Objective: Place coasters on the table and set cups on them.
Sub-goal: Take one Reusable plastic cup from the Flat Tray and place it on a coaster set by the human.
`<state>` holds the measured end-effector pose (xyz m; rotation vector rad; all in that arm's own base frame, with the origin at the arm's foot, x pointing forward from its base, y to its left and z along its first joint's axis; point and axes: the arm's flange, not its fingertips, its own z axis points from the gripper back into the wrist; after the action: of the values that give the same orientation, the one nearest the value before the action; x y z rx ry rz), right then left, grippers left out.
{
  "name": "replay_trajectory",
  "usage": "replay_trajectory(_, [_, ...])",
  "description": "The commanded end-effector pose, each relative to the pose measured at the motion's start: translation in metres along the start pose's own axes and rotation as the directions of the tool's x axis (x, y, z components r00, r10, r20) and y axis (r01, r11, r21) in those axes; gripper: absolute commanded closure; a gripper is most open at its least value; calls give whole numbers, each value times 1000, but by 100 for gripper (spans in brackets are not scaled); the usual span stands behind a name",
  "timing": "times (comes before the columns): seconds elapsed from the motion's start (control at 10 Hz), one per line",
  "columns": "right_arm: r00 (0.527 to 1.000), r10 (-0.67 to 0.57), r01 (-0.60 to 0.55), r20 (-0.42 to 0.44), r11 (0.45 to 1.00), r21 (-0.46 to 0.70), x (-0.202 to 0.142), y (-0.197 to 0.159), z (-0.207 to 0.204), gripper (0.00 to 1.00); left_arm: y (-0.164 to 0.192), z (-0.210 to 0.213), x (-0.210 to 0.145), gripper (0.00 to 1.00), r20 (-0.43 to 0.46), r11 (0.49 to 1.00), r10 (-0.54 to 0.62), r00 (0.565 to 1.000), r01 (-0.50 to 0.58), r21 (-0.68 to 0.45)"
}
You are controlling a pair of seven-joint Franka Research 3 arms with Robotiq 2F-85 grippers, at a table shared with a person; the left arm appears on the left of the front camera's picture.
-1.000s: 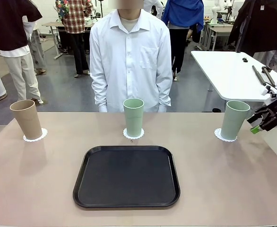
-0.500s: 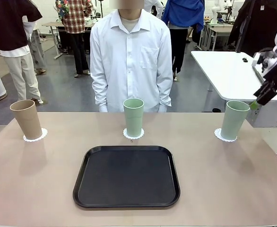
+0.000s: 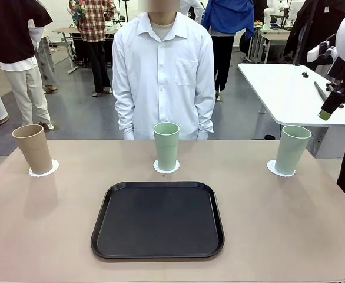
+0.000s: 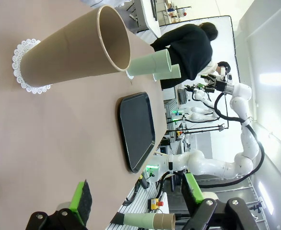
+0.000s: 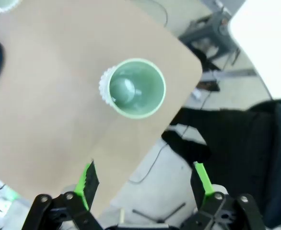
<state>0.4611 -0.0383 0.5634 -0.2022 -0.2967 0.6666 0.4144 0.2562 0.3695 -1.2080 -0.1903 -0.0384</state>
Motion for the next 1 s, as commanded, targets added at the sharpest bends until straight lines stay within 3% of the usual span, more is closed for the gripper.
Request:
replay_trajectory(0.0, [994, -72, 78, -77, 994, 73, 12, 2, 14, 0, -1, 2, 0, 0, 8, 1000, 3, 1000, -3, 2])
replay_trajectory(0.2, [989, -116, 130, -87, 973, 190, 14, -1, 15, 0, -1, 2, 0, 0, 8, 1000, 3, 1000, -3, 2])
replay_trajectory(0.3, [996, -50, 55, -76, 996, 67, 4, 7, 15, 0, -1, 2, 0, 0, 8, 1000, 3, 1000, -3, 2])
replay_trajectory(0.9, [996, -50, 55, -76, 996, 67, 4, 7, 15, 0, -1, 2, 0, 0, 8, 1000, 3, 1000, -3, 2])
